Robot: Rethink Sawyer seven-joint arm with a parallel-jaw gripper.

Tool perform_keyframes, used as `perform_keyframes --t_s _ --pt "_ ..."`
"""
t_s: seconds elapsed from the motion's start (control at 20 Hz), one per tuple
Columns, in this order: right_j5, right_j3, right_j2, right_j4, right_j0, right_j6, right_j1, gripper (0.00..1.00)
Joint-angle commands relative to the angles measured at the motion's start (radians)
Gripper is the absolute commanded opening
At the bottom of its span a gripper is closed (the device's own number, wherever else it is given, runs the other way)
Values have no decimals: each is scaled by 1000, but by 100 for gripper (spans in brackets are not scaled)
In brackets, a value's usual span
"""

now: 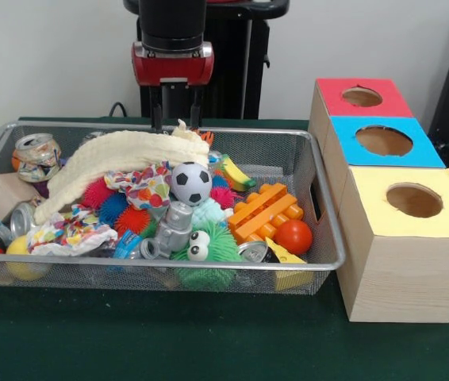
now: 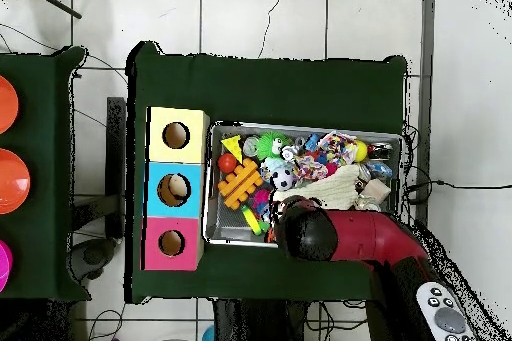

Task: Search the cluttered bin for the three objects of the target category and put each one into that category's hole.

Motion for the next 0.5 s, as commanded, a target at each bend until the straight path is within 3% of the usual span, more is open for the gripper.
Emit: perform_keyframes --t_s 0.05,0.5 --pt "-72 8 -22 -26 14 124 53 100" --pt "-136 -10 -52 -34 29 126 110 100"
